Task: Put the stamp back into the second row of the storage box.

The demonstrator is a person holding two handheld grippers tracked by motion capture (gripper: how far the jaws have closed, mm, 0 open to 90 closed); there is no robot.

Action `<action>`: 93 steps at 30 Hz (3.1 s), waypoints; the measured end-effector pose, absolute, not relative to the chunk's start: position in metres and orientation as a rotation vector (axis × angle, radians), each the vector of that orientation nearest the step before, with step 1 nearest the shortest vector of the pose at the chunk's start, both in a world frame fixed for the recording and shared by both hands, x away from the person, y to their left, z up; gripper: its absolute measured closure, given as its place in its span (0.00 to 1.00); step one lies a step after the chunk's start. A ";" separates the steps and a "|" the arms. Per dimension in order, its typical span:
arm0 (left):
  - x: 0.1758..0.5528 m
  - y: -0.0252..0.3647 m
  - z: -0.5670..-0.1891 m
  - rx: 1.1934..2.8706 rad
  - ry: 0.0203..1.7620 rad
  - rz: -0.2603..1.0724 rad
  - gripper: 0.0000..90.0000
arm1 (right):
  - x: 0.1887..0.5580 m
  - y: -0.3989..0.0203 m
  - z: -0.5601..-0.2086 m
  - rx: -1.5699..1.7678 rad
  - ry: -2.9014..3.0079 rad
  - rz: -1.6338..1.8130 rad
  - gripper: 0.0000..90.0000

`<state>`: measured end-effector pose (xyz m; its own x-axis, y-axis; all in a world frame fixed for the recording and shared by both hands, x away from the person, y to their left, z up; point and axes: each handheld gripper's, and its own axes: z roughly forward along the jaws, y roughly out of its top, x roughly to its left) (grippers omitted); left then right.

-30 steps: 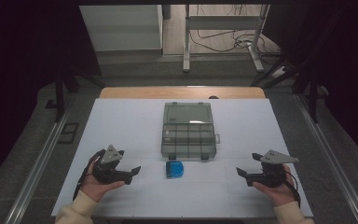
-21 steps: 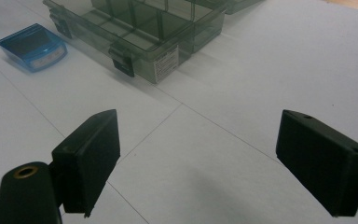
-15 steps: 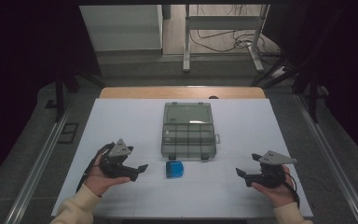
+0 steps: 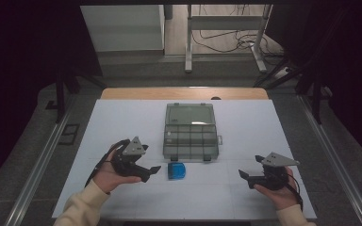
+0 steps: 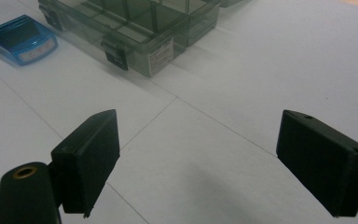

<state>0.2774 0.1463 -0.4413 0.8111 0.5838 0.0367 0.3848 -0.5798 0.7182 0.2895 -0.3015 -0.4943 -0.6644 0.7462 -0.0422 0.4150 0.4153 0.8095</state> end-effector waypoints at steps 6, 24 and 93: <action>0.281 0.134 -0.435 2.282 0.663 0.333 0.17 | 0.291 -0.301 -0.495 0.997 2.280 1.126 0.15; 0.301 0.098 -0.449 2.395 0.566 0.183 0.16 | 0.291 -0.300 -0.497 0.987 2.293 1.108 0.15; 0.326 0.067 -0.512 2.685 0.467 0.156 0.43 | 0.291 -0.299 -0.501 0.996 2.319 1.049 0.16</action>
<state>0.3262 0.0672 -0.5124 0.9378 0.3451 0.0391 0.2994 -0.8603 0.4127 0.2914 -0.2993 -0.5007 -0.6631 0.7454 -0.0689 0.4405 0.4630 0.7692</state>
